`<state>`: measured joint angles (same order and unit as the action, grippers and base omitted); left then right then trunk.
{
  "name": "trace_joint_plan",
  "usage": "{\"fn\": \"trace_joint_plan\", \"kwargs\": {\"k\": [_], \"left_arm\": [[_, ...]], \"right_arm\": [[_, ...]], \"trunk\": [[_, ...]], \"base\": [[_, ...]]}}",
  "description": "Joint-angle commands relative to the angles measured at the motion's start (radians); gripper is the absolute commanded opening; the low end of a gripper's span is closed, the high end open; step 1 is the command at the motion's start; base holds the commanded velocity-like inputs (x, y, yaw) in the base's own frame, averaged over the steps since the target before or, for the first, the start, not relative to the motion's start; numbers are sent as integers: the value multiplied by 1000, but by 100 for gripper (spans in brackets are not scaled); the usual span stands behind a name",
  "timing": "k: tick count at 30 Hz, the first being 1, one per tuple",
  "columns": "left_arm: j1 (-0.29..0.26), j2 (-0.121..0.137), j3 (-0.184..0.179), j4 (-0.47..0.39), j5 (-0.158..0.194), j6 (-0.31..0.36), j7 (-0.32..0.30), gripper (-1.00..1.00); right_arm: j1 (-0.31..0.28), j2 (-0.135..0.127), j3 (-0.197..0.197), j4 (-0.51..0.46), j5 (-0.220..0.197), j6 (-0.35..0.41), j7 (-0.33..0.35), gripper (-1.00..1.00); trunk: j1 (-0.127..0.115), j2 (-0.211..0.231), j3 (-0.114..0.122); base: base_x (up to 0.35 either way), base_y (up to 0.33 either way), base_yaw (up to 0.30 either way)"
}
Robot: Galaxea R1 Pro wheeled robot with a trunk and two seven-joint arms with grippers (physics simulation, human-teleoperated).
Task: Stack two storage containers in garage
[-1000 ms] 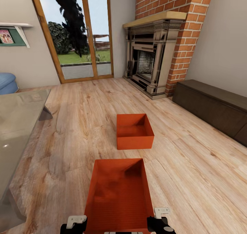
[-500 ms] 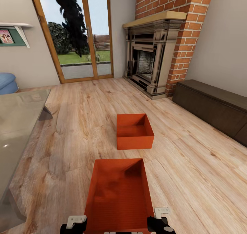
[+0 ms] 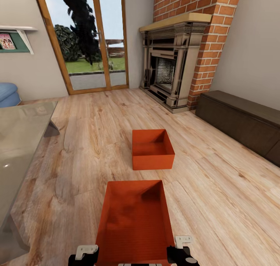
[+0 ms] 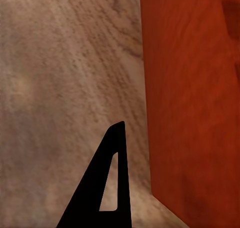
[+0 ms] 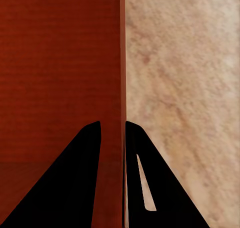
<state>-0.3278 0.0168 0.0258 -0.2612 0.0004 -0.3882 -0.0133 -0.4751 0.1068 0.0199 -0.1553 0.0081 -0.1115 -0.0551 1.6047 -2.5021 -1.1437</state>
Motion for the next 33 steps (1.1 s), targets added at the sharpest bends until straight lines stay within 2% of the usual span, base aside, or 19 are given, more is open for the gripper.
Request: {"fn": "trace_joint_plan", "kwargs": {"k": [1, 33], "left_arm": [[0, 0, 8, 0, 3, -3, 1, -100], [-1, 0, 8, 0, 4, -3, 1, -100]], "right_arm": [[0, 0, -6, 2, 1, -4, -7, -100], [-4, -1, -5, 0, 1, -4, -6, -100]], "trunk": [[0, 0, -1], [0, 0, -1]], "base": [[0, 0, 0], [0, 0, 0]]}}
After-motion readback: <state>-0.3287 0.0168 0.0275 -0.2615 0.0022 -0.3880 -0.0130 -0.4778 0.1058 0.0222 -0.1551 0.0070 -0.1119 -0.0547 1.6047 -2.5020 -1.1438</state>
